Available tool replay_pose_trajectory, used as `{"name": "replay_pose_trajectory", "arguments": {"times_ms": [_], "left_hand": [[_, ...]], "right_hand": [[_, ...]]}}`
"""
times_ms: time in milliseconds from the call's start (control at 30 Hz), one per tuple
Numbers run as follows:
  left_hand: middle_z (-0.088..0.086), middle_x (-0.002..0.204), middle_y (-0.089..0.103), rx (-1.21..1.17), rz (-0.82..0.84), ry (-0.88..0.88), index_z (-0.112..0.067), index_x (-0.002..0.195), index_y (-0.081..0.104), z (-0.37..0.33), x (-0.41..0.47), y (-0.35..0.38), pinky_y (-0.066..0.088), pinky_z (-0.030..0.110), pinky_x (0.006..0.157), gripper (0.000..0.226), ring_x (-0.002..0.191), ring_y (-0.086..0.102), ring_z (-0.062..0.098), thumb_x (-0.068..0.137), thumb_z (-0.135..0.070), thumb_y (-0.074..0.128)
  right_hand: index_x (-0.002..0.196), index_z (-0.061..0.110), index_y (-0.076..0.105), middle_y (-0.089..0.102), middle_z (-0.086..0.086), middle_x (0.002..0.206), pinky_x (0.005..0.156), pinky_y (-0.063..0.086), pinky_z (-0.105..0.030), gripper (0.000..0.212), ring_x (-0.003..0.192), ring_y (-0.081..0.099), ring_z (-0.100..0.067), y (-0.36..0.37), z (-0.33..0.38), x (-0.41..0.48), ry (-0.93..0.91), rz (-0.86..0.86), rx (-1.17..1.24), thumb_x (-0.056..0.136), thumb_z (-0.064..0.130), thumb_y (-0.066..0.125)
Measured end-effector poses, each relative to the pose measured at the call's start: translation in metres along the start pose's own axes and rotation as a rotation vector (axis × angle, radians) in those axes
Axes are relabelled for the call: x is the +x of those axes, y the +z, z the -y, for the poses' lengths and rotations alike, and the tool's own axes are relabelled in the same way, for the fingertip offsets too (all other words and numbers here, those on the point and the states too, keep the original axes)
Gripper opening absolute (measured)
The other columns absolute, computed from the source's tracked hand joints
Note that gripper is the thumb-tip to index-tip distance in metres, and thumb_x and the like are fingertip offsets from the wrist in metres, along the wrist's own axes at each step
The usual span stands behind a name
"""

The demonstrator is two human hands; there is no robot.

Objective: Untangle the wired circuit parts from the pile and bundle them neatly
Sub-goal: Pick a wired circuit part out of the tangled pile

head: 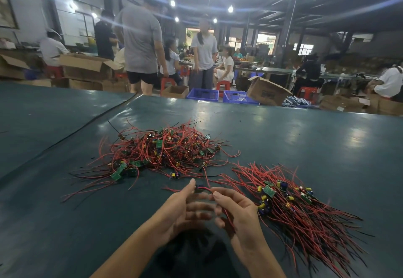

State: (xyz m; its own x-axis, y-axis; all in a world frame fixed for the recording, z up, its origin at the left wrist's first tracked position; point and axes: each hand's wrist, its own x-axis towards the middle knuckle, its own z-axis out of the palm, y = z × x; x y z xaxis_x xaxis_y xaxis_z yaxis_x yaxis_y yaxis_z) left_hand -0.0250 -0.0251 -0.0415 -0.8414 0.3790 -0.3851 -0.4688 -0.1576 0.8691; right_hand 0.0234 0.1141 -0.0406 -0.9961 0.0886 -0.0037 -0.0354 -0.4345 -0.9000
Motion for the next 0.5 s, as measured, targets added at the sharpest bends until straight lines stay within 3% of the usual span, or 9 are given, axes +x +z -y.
{"name": "replay_pose_trajectory", "arguments": {"times_ms": [133, 333, 400, 500], "left_hand": [[0.010, 0.075, 0.073, -0.295, -0.124, 0.115, -0.003, 0.110, 0.067, -0.006, 0.000, -0.001, 0.052, 0.020, 0.043, 0.037, 0.052, 0.067, 0.014, 0.093, -0.034, 0.057], [0.011, 0.080, 0.074, -0.282, -0.123, 0.232, -0.001, 0.100, 0.067, -0.010, -0.006, 0.001, 0.053, 0.020, 0.046, 0.045, 0.053, 0.065, 0.012, 0.074, -0.038, 0.068], [0.013, 0.083, 0.074, -0.250, -0.109, 0.259, -0.002, 0.099, 0.067, -0.009, -0.008, 0.004, 0.054, 0.021, 0.047, 0.045, 0.054, 0.065, 0.013, 0.075, -0.040, 0.067], [0.013, 0.087, 0.074, -0.208, -0.078, 0.278, -0.006, 0.098, 0.067, -0.007, -0.010, 0.006, 0.054, 0.022, 0.050, 0.043, 0.058, 0.066, 0.014, 0.075, -0.042, 0.067]], "right_hand": [[0.077, 0.006, 0.078, 0.066, -0.012, 0.070, 0.039, 0.035, -0.019, 0.019, 0.048, 0.048, -0.010, 0.001, 0.002, -0.002, 0.008, 0.047, 0.080, 0.065, 0.020, 0.073], [0.095, 0.012, 0.080, 0.074, -0.008, 0.103, 0.040, 0.036, -0.020, 0.037, 0.054, 0.051, -0.010, -0.004, 0.013, -0.006, 0.048, 0.032, 0.379, 0.084, 0.026, 0.047], [0.098, 0.014, 0.079, 0.073, -0.007, 0.110, 0.041, 0.035, -0.020, 0.036, 0.056, 0.051, -0.009, -0.004, 0.014, -0.006, 0.018, 0.011, 0.347, 0.081, 0.030, 0.052], [0.093, 0.023, 0.080, 0.075, 0.000, 0.104, 0.044, 0.037, -0.018, 0.028, 0.055, 0.054, -0.004, 0.000, 0.010, -0.004, 0.017, -0.068, 0.138, 0.076, 0.040, 0.064]]}}
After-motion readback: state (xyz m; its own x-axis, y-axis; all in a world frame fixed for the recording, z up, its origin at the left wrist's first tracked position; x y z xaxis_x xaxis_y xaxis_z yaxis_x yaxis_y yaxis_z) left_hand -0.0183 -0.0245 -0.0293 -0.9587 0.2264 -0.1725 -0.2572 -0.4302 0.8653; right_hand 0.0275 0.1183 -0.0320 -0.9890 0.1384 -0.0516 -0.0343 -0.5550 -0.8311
